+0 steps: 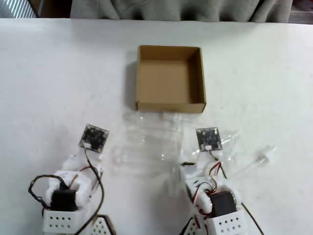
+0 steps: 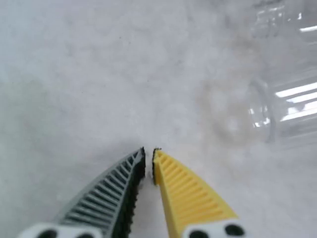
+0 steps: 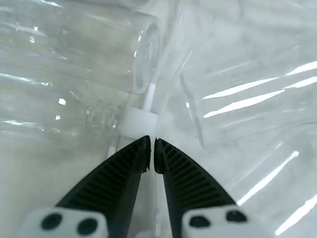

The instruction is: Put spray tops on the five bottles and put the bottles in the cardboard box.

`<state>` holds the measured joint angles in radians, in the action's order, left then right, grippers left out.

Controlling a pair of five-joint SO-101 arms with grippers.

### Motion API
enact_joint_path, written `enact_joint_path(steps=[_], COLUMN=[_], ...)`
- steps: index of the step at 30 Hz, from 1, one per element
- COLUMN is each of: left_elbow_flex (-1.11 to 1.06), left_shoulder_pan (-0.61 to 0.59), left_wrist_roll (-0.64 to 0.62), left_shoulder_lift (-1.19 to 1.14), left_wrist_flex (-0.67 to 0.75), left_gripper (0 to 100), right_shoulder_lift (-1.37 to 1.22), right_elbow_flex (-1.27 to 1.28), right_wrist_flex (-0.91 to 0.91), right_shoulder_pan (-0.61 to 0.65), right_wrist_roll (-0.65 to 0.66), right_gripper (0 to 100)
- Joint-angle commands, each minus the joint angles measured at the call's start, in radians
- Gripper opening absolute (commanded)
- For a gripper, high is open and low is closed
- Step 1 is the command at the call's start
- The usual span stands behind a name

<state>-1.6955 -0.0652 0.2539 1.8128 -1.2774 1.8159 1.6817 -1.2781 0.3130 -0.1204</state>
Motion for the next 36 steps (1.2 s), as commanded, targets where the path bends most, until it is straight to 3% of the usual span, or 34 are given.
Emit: enact_joint_path(steps=[1,19,26,36], left_elbow_flex=[0.003,0.003,0.003,0.003], left_shoulder_pan=[0.030,0.022,0.024,0.024], left_wrist_roll=[0.003,0.009,0.009,0.009], left_shoulder_lift=[0.012,0.012,0.012,0.012], left_wrist_flex=[-0.006,-0.006,-0.006,-0.006], left_gripper=[5,5,5,6], right_shoulder_lift=[-0.010,-0.010,-0.010,-0.010], right_elbow_flex=[0.009,-0.012,-0.095,-0.121], right_wrist_flex=[0.007,0.004,0.007,0.108], right_shoulder_pan=[-0.018,-0.021,-0.085,-0.068], right_wrist_roll=[-0.002,-0.002,-0.006,0.000], right_gripper=[1.6,1.8,1.8,1.8])
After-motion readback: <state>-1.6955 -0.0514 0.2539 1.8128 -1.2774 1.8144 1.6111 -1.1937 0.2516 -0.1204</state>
